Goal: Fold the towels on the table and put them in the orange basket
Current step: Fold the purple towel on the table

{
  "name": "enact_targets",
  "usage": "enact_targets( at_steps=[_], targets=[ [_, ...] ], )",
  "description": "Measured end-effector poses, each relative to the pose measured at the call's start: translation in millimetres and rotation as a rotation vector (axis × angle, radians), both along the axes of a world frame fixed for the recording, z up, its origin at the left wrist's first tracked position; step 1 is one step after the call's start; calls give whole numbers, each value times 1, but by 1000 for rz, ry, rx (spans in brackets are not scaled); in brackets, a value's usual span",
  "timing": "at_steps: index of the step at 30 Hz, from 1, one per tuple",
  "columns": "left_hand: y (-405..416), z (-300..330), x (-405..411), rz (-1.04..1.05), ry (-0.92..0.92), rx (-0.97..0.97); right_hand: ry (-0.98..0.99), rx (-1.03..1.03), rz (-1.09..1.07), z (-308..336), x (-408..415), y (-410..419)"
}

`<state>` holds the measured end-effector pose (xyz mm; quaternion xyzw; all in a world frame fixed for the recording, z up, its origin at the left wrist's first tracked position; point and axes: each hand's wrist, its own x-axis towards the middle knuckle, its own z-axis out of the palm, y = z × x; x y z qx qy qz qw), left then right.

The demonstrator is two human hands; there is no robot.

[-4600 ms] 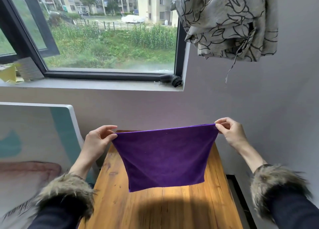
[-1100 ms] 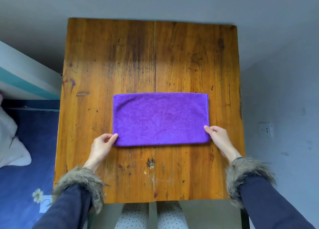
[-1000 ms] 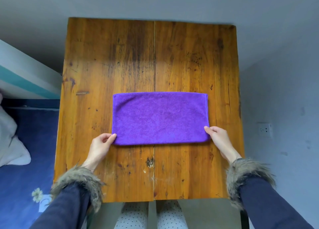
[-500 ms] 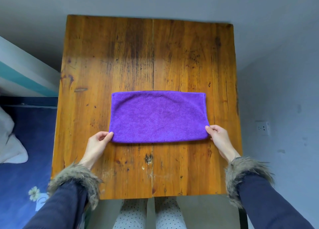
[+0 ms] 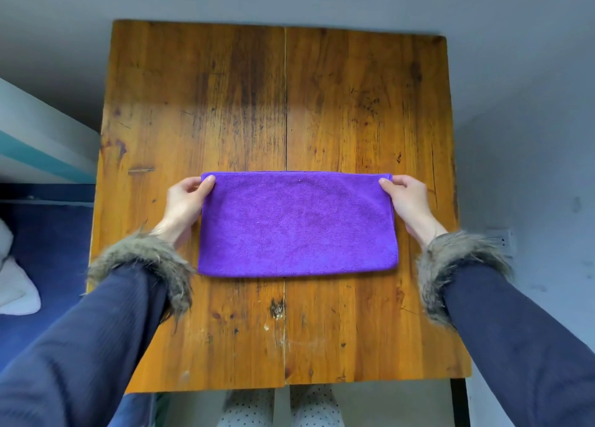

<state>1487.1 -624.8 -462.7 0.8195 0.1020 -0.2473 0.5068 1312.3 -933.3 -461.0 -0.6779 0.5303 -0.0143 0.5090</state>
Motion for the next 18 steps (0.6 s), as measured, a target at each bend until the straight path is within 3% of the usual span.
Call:
enact_targets(
  at_steps=[8,18],
  targets=[
    [16,10,-17,-2,46,-134,-79,63,-35,14,-24,9],
    [10,-1,2,3,16,-39,-29,15,-96,1,-8,1]
  ],
)
